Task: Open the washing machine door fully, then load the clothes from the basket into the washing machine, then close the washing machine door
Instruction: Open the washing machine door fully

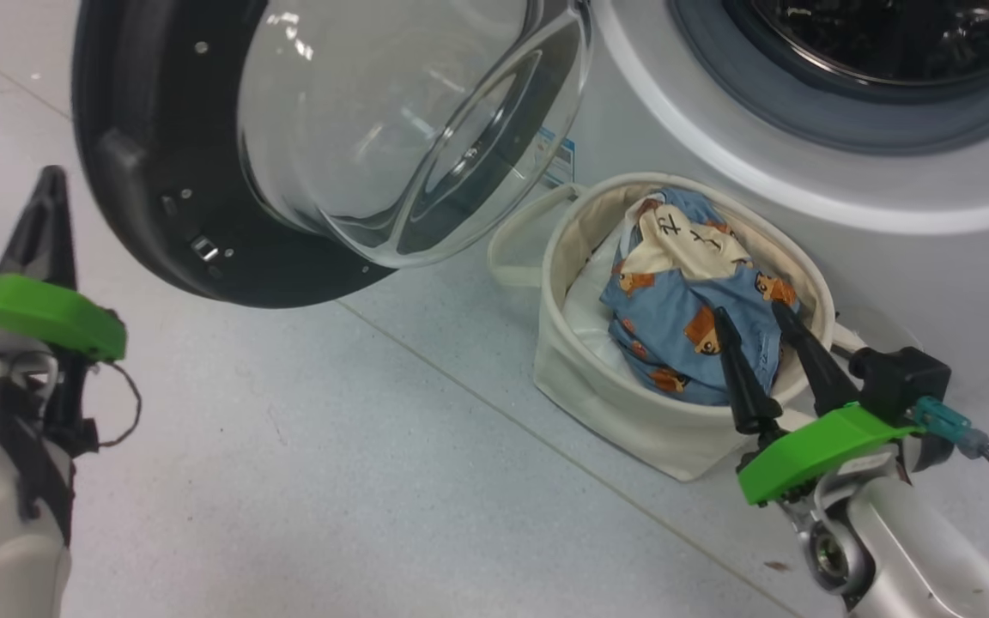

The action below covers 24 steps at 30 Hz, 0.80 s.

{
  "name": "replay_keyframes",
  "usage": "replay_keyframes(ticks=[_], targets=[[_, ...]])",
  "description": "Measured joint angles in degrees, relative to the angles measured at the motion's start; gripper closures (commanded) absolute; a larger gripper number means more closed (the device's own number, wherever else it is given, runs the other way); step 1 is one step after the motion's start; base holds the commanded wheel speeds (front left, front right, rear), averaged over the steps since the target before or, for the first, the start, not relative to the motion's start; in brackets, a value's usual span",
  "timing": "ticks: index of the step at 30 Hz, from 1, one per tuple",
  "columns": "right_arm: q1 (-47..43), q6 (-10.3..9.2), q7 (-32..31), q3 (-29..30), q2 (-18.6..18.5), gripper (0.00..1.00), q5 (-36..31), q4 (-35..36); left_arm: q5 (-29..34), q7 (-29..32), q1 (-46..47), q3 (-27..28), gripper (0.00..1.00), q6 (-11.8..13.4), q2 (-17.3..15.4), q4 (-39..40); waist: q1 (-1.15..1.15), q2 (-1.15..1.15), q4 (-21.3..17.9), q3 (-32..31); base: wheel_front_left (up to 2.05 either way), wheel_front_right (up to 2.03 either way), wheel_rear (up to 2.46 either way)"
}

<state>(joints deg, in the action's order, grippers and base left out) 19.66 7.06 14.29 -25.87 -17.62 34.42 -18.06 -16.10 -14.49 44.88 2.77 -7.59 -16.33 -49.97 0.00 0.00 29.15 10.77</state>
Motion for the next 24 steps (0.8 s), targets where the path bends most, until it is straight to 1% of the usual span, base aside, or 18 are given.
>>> replay_keyframes(ticks=[6,7,8,9,14,18,22,24], targets=[[-0.2,0.01,0.0,0.1,1.4,0.00,0.1,0.0,-1.2,0.0,-2.9,-2.5,1.00,0.0,0.4,5.7,0.00,0.00,0.7,-2.0,0.00,0.00,0.00],[-0.3,0.01,0.0,0.2,1.6,0.00,0.1,0.0,-1.6,0.0,-3.7,-3.0,0.89,0.0,0.4,7.0,0.00,0.00,0.6,-2.3,0.00,0.00,0.00],[-0.4,0.01,0.0,0.3,1.7,0.00,0.3,0.2,-2.0,0.0,-4.7,-3.9,0.08,0.0,0.4,8.1,0.00,0.00,0.6,-2.7,0.00,0.00,0.00],[-1.1,0.01,0.0,0.6,2.2,0.00,0.6,0.7,-3.5,-0.2,-6.8,-4.9,0.00,0.0,0.7,9.9,0.00,0.00,0.3,-3.3,0.00,0.00,0.00],[-3.3,0.01,0.0,1.3,2.8,0.00,0.6,1.4,-6.3,-0.2,-12.8,-7.1,0.00,0.0,0.9,15.3,0.00,0.00,-0.9,-4.6,0.00,0.00,0.00],[-3.6,0.01,0.0,1.9,3.5,0.00,0.5,2.1,-7.4,-0.2,-17.3,-7.8,0.00,0.0,2.0,20.0,0.00,0.00,-2.3,-5.5,0.00,0.00,0.00],[-4.0,0.00,0.0,2.8,4.4,0.00,0.6,2.9,-7.6,-0.2,-21.8,-8.6,0.00,0.0,2.8,24.1,0.00,0.00,-4.5,-6.3,0.00,0.00,0.00],[-4.9,0.01,0.0,3.1,4.6,0.00,0.6,3.4,-8.6,-0.2,-24.0,-9.3,0.00,0.0,3.4,25.7,0.00,0.00,-5.9,-6.8,0.00,0.00,0.00]])
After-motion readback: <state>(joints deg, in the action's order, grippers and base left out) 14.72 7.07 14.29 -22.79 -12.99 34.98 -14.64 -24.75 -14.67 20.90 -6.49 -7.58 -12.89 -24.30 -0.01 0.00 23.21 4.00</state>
